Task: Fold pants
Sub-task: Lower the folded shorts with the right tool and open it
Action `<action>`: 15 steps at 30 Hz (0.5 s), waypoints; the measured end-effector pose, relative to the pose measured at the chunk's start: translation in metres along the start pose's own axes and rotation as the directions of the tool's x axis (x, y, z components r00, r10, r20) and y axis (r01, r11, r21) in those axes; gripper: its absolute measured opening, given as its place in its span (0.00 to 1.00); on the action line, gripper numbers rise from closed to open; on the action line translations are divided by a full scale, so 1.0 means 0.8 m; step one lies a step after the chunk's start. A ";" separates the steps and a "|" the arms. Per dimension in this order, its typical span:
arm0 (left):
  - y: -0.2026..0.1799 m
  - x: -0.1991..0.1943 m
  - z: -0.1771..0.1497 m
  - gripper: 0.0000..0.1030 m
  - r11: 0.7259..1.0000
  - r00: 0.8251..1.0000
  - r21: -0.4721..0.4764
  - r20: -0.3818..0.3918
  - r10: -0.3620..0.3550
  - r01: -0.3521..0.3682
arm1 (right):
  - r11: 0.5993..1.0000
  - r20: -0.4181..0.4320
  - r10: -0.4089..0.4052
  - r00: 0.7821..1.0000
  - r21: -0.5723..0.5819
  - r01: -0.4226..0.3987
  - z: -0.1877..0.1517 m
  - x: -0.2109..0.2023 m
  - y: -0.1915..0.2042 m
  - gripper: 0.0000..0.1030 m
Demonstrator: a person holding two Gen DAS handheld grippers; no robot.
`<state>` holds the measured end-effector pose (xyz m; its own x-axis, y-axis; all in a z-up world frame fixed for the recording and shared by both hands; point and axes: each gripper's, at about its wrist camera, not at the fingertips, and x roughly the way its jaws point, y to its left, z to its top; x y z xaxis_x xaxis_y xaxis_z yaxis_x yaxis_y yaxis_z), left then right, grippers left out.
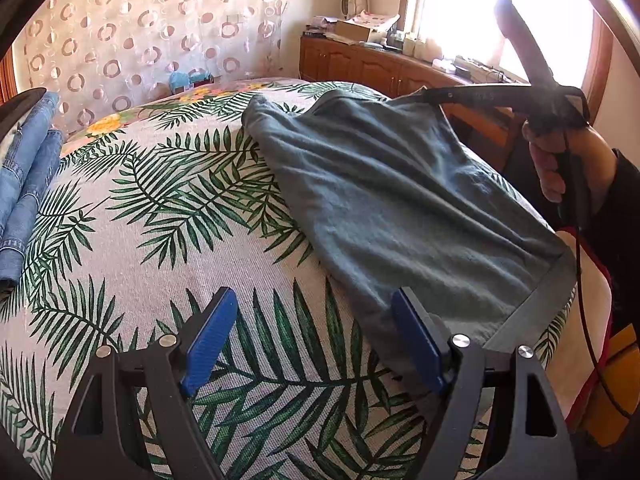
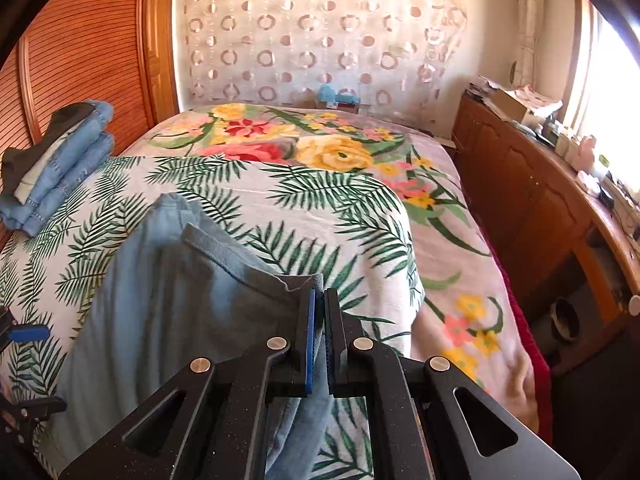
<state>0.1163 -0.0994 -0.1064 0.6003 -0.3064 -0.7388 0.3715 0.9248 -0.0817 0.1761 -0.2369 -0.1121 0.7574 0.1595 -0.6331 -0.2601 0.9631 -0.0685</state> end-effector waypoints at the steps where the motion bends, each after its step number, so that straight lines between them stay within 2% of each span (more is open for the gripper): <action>1: 0.000 0.001 0.000 0.78 1.000 1.000 0.003 -0.004 -0.001 0.001 | 1.000 0.005 -0.013 1.000 0.006 0.013 0.001 0.002 -0.001 0.04; 10: -0.003 0.002 -0.002 0.78 1.000 1.000 0.022 -0.011 0.013 -0.013 | 0.993 0.009 -0.051 0.999 0.105 0.050 -0.006 0.004 -0.018 0.04; 13: -0.006 0.001 -0.002 0.78 1.000 1.000 0.026 -0.012 0.017 -0.017 | 0.992 0.012 -0.017 1.000 0.129 0.016 -0.008 0.001 -0.018 0.04; 15: -0.006 0.001 -0.003 0.78 0.999 1.000 0.028 -0.012 0.019 -0.019 | 0.992 0.003 -0.002 1.000 0.127 0.002 -0.009 0.003 -0.017 0.11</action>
<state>0.1136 -0.1040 -0.1082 0.5984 -0.2861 -0.7483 0.3801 0.9236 -0.0492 0.1771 -0.2510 -0.1186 0.7599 0.1580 -0.6306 -0.1807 0.9831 0.0287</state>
